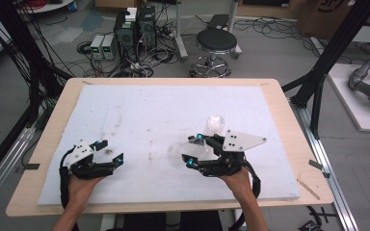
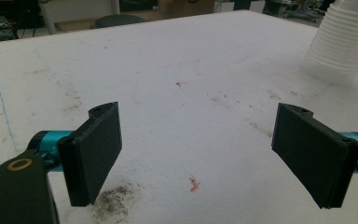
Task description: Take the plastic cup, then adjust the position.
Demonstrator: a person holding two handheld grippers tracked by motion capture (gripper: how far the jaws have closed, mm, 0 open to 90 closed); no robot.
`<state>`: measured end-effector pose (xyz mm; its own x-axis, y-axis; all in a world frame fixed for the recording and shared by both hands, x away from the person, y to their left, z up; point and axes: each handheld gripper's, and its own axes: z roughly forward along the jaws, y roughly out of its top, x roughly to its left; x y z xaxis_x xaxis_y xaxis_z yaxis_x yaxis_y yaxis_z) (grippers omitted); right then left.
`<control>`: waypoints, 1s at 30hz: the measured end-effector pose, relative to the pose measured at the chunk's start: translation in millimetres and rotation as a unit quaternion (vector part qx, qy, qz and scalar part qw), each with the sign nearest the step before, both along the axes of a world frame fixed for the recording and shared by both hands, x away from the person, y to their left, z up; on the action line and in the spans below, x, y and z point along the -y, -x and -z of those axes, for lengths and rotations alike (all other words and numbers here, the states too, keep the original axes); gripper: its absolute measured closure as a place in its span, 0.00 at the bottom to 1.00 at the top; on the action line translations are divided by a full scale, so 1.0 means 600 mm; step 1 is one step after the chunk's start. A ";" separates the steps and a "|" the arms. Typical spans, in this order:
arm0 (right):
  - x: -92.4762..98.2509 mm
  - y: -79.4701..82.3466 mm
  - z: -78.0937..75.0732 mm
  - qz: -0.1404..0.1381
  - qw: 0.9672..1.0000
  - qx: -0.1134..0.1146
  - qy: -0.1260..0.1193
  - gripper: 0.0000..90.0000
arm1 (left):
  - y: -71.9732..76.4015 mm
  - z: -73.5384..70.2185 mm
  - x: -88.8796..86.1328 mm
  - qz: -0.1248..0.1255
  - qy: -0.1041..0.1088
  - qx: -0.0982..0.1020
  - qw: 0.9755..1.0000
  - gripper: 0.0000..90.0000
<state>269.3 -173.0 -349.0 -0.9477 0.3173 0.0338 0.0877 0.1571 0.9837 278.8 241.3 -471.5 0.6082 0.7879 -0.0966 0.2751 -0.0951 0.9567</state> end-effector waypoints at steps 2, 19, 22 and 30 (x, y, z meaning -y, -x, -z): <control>-0.002 -0.002 0.004 0.002 1.000 -0.001 0.012 0.48 | 0.000 0.000 0.001 0.000 0.000 0.000 1.000 0.18; 0.003 -0.010 0.009 0.004 1.000 -0.007 0.012 0.48 | 0.003 -0.001 0.004 0.007 -0.014 0.010 1.000 0.18; 0.003 -0.011 0.011 0.001 1.000 -0.010 0.013 0.48 | 0.004 -0.003 0.003 0.018 0.006 0.016 1.000 0.17; -0.002 -0.014 0.014 -0.014 1.000 -0.009 0.010 0.48 | 0.008 -0.040 0.017 0.120 0.012 0.041 0.992 0.17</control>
<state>277.5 -172.1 -357.1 -0.9558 0.2906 0.0446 0.1003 0.1797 0.9786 274.3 230.9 -447.5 0.7847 0.6172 -0.0564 0.1693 -0.1258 0.9775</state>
